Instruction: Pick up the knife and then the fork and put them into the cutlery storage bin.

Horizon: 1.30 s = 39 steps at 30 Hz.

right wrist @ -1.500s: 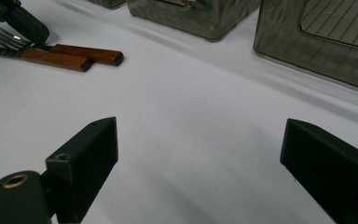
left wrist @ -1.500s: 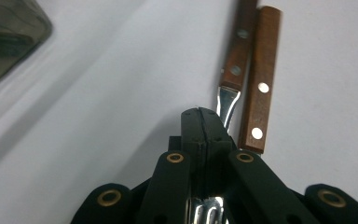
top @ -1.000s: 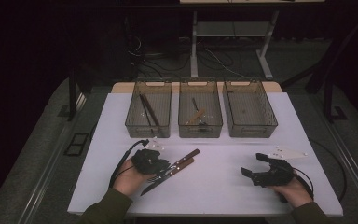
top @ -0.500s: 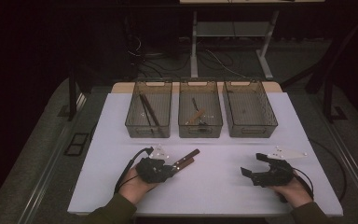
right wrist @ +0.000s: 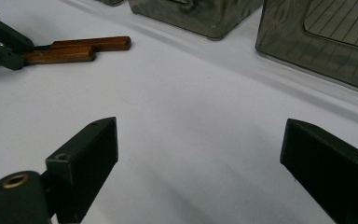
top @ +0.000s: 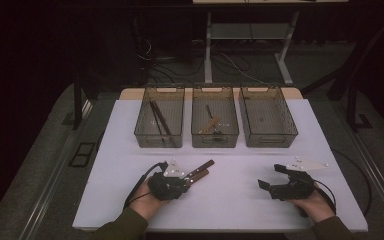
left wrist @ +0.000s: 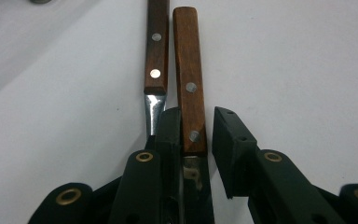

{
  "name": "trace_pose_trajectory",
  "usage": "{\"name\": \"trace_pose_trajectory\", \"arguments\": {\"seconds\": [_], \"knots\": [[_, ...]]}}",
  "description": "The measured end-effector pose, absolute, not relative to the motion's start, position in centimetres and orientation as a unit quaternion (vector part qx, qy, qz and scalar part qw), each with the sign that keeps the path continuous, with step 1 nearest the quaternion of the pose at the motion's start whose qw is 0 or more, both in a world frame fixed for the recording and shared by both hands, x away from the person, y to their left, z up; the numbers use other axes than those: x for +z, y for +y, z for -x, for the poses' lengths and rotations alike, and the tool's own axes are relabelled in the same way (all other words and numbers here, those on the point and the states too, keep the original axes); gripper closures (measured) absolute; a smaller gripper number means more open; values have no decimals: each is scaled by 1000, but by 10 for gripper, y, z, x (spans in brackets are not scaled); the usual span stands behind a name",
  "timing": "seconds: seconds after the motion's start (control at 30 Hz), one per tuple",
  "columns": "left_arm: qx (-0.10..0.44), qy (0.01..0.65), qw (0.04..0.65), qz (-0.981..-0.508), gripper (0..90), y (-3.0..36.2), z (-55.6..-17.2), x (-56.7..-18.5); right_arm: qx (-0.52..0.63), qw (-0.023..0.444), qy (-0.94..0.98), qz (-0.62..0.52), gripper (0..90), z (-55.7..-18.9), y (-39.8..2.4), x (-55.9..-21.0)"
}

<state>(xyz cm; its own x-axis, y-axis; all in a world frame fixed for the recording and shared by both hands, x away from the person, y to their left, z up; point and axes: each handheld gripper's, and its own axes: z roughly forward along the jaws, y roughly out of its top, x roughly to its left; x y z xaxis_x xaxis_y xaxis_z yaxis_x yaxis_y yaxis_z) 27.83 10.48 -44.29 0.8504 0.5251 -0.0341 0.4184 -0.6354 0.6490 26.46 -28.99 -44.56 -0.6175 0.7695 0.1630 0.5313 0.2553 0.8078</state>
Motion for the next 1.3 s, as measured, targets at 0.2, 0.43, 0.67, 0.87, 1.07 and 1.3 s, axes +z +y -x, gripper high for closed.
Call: {"name": "trace_pose_trajectory", "arguments": {"seconds": [0.2,0.43,0.67,0.87,1.07,1.3], "knots": [[78,256,339,-902,768,107,-280,-443,447,134,781,-415,108,-264,-289,-446],[74,257,338,-902,772,107,-281,-442,446,134,784,-410,108,-265,-289,-446],[56,254,345,-902,772,104,-281,-437,449,126,785,-409,108,-266,-289,-446],[35,235,350,-906,772,101,-281,-431,449,119,788,-404,108,-267,-289,-446],[24,201,354,-913,772,91,-278,-422,457,97,792,-393,108,-268,-291,-440],[13,161,362,-918,772,78,-282,-406,471,43,812,-341,108,-268,-285,-428]]}}
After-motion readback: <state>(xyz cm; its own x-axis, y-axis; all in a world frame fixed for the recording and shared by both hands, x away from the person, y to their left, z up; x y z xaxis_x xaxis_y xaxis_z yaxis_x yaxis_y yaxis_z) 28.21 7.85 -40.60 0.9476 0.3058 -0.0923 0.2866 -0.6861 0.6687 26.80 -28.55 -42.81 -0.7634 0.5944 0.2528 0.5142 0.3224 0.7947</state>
